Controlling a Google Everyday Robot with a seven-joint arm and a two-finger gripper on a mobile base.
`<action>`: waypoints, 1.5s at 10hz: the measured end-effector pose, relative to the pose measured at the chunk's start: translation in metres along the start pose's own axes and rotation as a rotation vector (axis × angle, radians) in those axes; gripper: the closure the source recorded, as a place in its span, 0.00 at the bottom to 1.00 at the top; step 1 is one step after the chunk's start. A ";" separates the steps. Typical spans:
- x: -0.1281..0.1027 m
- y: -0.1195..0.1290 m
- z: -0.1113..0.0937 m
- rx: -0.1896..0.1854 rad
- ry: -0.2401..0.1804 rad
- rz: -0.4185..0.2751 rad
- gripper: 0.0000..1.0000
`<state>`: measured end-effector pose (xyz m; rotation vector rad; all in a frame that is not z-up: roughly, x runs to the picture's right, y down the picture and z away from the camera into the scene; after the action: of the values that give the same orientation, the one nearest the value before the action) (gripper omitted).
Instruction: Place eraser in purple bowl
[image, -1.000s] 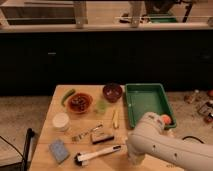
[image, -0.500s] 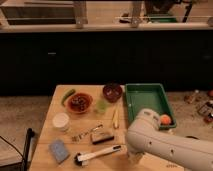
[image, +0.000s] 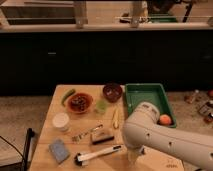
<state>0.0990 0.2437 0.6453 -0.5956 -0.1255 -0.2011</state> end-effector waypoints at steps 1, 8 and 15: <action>-0.005 -0.003 0.000 0.008 -0.018 -0.007 0.20; -0.036 -0.030 0.006 0.088 -0.133 -0.089 0.20; -0.057 -0.069 0.023 0.136 -0.271 -0.113 0.20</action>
<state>0.0266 0.2100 0.6919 -0.4780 -0.4322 -0.2190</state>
